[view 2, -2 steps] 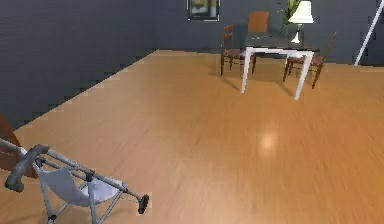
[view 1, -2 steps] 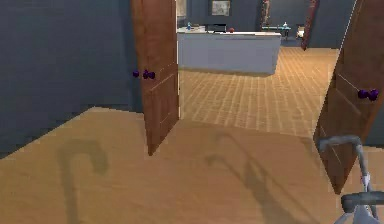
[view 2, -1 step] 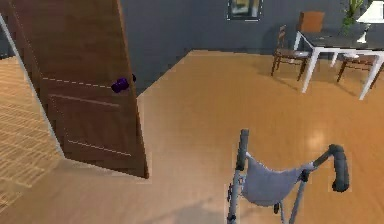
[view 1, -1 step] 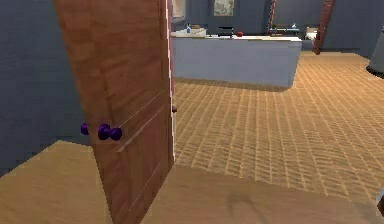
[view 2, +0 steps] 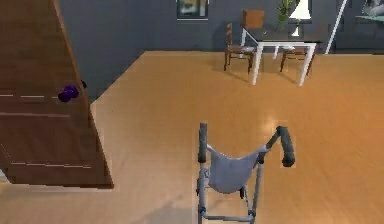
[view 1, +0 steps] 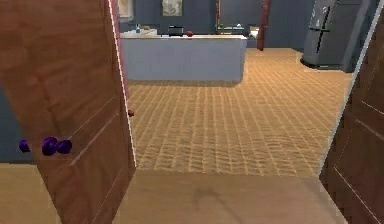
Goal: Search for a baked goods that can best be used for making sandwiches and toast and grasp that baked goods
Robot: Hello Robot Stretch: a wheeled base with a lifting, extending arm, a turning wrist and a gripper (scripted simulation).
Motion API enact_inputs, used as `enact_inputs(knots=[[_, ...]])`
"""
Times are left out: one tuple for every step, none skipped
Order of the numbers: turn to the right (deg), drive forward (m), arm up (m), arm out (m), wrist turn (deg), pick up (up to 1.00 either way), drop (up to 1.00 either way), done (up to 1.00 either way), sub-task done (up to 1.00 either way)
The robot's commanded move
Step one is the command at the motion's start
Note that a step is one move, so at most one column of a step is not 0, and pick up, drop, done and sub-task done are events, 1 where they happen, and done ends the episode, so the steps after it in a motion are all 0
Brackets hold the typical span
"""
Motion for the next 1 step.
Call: enact_inputs(knots=[[0.0, 0.15, 0.00, 0.00, 0.0, 0.00, 0.00, 0.00, 0.00]])
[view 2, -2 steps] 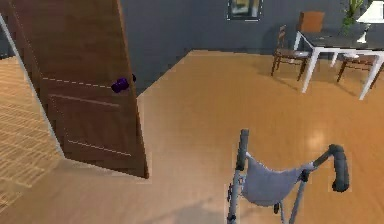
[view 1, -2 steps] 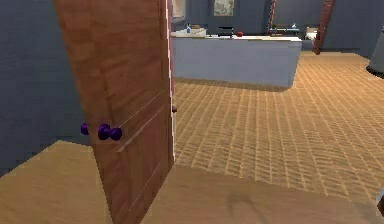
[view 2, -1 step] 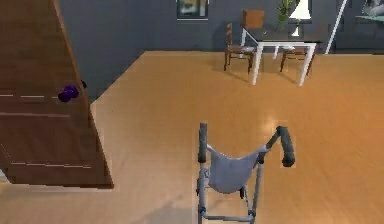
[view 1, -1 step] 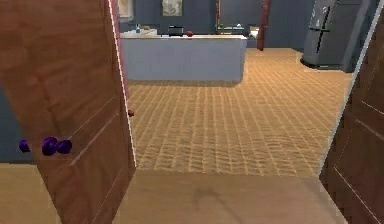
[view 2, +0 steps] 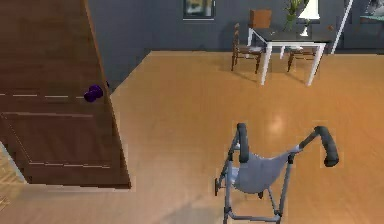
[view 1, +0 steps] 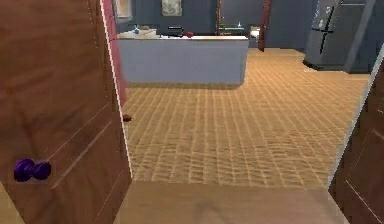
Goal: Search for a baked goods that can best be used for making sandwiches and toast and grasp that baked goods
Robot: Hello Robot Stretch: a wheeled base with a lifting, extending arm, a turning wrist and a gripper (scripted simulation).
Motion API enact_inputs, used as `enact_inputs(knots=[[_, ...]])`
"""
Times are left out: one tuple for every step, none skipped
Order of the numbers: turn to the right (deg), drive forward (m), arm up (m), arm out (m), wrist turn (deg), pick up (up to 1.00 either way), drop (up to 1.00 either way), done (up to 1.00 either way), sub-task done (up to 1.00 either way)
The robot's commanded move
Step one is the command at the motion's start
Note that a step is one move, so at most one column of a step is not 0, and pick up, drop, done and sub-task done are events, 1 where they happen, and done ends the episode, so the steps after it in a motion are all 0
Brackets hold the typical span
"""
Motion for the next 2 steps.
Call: enact_inputs(knots=[[21.0, 0.00, 0.00, 0.00, 0.0, 0.00, 0.00, 0.00, 0.00], [0.0, 1.00, 0.00, 0.00, 0.0, 0.00, 0.00, 0.00, 0.00]])
